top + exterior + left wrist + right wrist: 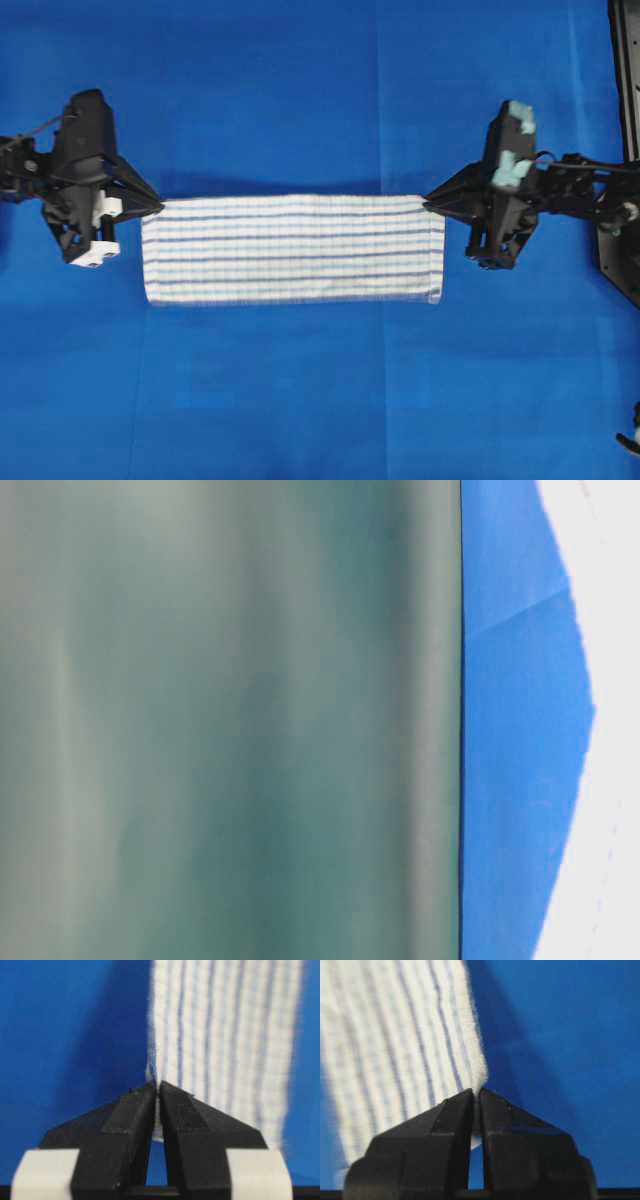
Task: Fold the blue towel.
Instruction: 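Lift the strip and rotate it vertical, laying it down lengthwise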
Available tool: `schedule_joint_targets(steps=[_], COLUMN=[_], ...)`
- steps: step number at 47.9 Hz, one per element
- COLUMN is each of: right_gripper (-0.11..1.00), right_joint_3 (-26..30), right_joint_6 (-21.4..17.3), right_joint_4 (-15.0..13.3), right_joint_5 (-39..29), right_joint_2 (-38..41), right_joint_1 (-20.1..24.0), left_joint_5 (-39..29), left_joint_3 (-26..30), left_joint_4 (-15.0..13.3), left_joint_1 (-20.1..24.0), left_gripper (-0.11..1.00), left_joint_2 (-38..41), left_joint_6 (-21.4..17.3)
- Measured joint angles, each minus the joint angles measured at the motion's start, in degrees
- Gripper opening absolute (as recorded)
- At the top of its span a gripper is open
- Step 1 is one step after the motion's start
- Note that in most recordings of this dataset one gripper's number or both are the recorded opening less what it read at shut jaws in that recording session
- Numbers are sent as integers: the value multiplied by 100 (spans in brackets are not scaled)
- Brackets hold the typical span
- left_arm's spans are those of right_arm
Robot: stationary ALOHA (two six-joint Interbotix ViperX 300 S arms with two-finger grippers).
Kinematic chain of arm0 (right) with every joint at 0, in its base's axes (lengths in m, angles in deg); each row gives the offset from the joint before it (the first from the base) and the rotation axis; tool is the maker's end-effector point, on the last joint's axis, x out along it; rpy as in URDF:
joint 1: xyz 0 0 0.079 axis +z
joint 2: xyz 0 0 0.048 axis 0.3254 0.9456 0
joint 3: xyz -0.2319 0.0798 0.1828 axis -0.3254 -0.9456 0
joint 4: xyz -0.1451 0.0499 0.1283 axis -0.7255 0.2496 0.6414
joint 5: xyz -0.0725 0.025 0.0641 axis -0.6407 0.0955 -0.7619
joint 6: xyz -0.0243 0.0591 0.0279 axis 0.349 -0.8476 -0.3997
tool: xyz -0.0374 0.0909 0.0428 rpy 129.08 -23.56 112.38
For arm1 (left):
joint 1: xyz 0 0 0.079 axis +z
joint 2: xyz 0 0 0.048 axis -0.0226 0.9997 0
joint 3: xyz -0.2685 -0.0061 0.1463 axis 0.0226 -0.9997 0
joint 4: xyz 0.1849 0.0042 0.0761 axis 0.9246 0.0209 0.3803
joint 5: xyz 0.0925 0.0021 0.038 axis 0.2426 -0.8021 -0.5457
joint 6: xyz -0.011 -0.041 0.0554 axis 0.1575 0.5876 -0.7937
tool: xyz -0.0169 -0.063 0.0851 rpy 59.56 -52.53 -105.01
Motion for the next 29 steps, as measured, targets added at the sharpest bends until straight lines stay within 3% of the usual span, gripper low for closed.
schedule_joint_targets(steps=[14,29], right_gripper=[6,6], right_joint_3=[149,352], right_joint_6=[97,114], right_joint_4=[0,-176], right_joint_5=[-782,-817], right_joint_2=[-967,-835], right_joint_1=[0,-167], left_joint_5=[-413,-229], left_joint_3=[167,237], left_joint_4=[9,9], left_joint_1=[-431,-571], left_gripper=[2,2], left_joint_2=[-1107,-1002], left_joint_6=[26,334])
